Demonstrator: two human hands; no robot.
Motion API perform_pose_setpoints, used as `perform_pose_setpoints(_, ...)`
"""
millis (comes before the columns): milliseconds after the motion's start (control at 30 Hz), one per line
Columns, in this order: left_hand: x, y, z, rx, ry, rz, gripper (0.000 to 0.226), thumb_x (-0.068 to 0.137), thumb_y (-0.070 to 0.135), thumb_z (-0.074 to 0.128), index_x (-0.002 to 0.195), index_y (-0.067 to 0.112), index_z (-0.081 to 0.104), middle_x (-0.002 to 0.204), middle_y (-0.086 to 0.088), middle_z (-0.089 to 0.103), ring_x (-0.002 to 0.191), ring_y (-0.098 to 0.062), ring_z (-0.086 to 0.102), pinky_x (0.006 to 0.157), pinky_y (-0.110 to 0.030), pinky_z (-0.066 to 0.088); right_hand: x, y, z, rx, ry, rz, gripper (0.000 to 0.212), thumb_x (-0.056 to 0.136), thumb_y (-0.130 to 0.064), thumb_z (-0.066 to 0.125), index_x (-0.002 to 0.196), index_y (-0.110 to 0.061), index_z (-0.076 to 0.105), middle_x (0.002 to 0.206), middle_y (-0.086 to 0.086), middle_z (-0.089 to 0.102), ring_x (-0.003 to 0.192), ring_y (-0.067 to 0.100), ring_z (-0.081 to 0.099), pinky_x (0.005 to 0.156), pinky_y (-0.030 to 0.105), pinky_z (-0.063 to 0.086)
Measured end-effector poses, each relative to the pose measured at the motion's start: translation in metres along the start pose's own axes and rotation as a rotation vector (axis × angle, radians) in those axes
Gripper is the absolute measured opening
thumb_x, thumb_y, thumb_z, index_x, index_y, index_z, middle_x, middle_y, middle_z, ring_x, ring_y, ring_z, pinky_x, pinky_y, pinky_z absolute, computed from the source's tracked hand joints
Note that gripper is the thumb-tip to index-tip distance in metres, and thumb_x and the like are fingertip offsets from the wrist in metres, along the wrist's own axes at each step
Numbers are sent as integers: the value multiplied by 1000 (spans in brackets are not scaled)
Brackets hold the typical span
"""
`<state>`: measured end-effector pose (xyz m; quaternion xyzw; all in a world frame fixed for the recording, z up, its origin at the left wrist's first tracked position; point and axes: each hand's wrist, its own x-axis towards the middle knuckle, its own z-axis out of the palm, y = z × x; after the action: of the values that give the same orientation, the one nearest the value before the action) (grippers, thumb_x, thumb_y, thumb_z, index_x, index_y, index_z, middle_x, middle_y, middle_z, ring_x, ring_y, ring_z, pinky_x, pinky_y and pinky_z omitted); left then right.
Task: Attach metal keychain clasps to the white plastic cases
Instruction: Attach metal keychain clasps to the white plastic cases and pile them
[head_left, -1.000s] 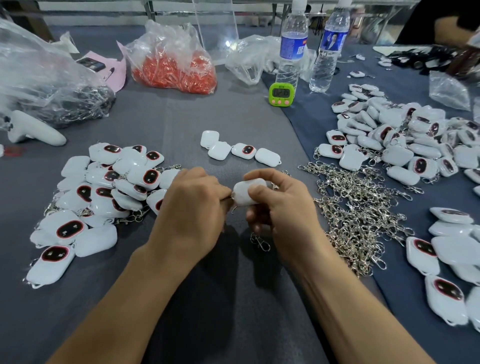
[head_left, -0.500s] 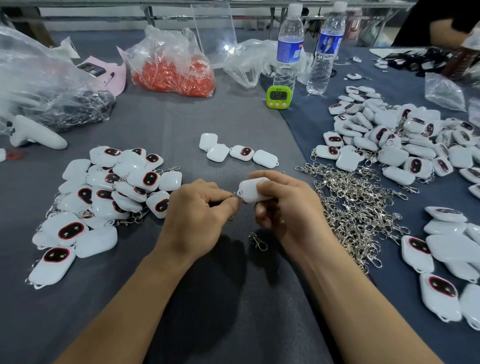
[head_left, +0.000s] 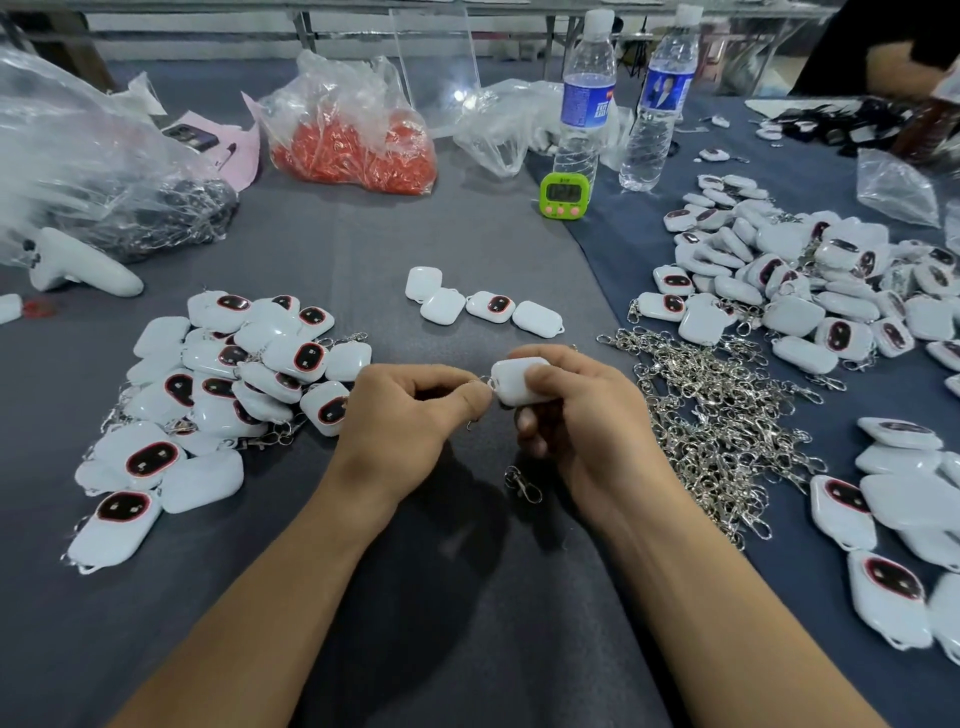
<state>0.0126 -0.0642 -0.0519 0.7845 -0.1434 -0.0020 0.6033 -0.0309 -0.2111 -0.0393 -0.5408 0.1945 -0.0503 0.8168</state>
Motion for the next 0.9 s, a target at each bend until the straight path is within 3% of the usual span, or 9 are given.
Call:
perform_pose_setpoints(100, -2, 2, 2, -49, 25, -1, 23, 81, 15, 81, 74, 37, 80, 72, 9, 75, 72, -6, 69, 71, -22, 56, -1, 0, 0, 41, -3, 4, 23, 97, 2, 47, 98, -6, 69, 67, 12, 65, 41, 15, 45, 39, 20, 32)
perform_pose_setpoints(267, -3, -2, -2, 591, 36, 442, 12, 81, 16, 79, 69, 16, 77, 59, 3, 58, 66, -19, 47, 63, -37, 42, -3, 9, 3, -295, 82, -325, 23, 89, 2, 56, 89, -15, 72, 62, 4, 61, 45, 15, 48, 45, 24, 36)
perform_pose_setpoints(367, -4, -5, -3, 778, -12, 642, 12, 80, 8, 76, 69, 12, 75, 60, -1, 55, 66, -17, 40, 64, -34, 36, -7, 17, 8, -616, 114, -577, 19, 88, -5, 61, 87, -21, 72, 57, -4, 58, 48, 6, 49, 50, 21, 40)
perform_pose_setpoints(433, -4, -6, -3, 733, 34, 577, 10, 82, 15, 75, 72, 17, 76, 60, 2, 57, 65, -17, 44, 64, -34, 38, -5, 14, 7, -496, 99, -488, 20, 89, -5, 58, 89, -19, 72, 57, -3, 58, 47, 11, 49, 47, 24, 40)
perform_pose_setpoints(500, -4, -5, -2, 478, 62, 346, 10, 84, 26, 77, 75, 28, 78, 63, 8, 65, 66, -14, 56, 64, -27, 44, -2, 7, 5, -144, 62, -249, 24, 91, 2, 51, 90, -12, 71, 61, 7, 61, 41, 15, 45, 41, 23, 33)
perform_pose_setpoints(567, -2, -1, 0, 143, -9, 107, 17, 86, 27, 78, 78, 42, 79, 72, 14, 74, 71, -5, 67, 65, -17, 50, -1, 1, 3, 120, 35, -24, 23, 94, 2, 48, 95, -7, 69, 65, 12, 65, 40, 15, 44, 40, 21, 31)
perform_pose_setpoints(667, -1, 2, 3, -61, -97, -5, 21, 88, 21, 77, 83, 41, 81, 76, 12, 77, 71, 2, 67, 69, -12, 49, -1, 1, 2, 275, 14, 91, 22, 97, 0, 46, 103, -2, 67, 64, 12, 66, 39, 13, 44, 37, 20, 35)
perform_pose_setpoints(800, -2, 1, 1, 49, -6, 51, 22, 83, 21, 80, 75, 41, 80, 69, 15, 74, 68, 0, 66, 68, -17, 50, -1, 1, 4, 196, 29, 57, 21, 96, 1, 47, 100, -4, 67, 64, 11, 65, 39, 13, 45, 38, 20, 32)
perform_pose_setpoints(900, -4, 0, -2, 604, -15, 336, 12, 76, 24, 77, 65, 19, 76, 57, 4, 61, 63, -17, 56, 61, -30, 44, -5, 12, 6, -293, 95, -316, 19, 92, -6, 54, 92, -17, 69, 63, -1, 64, 44, 15, 50, 40, 25, 40)
